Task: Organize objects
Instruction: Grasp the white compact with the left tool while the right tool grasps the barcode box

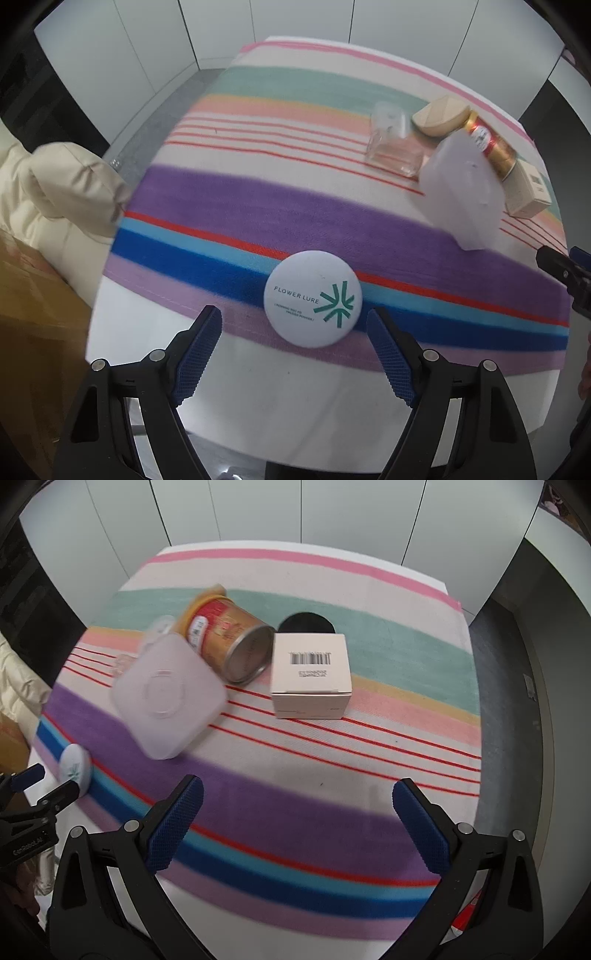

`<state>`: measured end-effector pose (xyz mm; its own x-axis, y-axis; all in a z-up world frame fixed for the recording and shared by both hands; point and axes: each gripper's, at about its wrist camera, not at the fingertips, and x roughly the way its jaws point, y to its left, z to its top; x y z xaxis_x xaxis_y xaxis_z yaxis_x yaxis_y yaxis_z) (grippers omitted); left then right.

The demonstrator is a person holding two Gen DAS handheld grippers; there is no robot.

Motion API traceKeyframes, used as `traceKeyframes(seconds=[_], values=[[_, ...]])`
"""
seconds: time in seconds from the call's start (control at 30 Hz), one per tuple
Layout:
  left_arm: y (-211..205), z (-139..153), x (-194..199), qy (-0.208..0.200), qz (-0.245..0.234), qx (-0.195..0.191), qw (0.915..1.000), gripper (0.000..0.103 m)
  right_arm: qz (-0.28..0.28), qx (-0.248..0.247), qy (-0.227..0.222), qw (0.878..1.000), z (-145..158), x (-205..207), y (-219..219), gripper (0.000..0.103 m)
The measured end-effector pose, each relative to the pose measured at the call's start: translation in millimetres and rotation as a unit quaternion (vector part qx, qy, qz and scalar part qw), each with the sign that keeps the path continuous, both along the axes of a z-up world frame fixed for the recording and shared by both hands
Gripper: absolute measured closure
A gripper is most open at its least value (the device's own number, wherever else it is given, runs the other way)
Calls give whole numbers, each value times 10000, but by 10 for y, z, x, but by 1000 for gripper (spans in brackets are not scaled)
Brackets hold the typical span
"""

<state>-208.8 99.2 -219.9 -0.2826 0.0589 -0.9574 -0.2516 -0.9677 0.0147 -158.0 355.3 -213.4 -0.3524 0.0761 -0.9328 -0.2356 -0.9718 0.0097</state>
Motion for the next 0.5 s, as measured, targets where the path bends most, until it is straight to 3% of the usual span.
traceKeyframes(seconds=[0.17,0.3,0.5], values=[[29,-97,-99,-73,-53,99,9999,26,-31,-22,-113,9999,-213,-117,57,0],[76,-74,-146,59,-105,101,9999,44,11,3,-128,9999,-332,-233,51,0],[178,-49,-245,-14,-93,372,9993,45,-100,41,64,9999,-353,-443,148,6]])
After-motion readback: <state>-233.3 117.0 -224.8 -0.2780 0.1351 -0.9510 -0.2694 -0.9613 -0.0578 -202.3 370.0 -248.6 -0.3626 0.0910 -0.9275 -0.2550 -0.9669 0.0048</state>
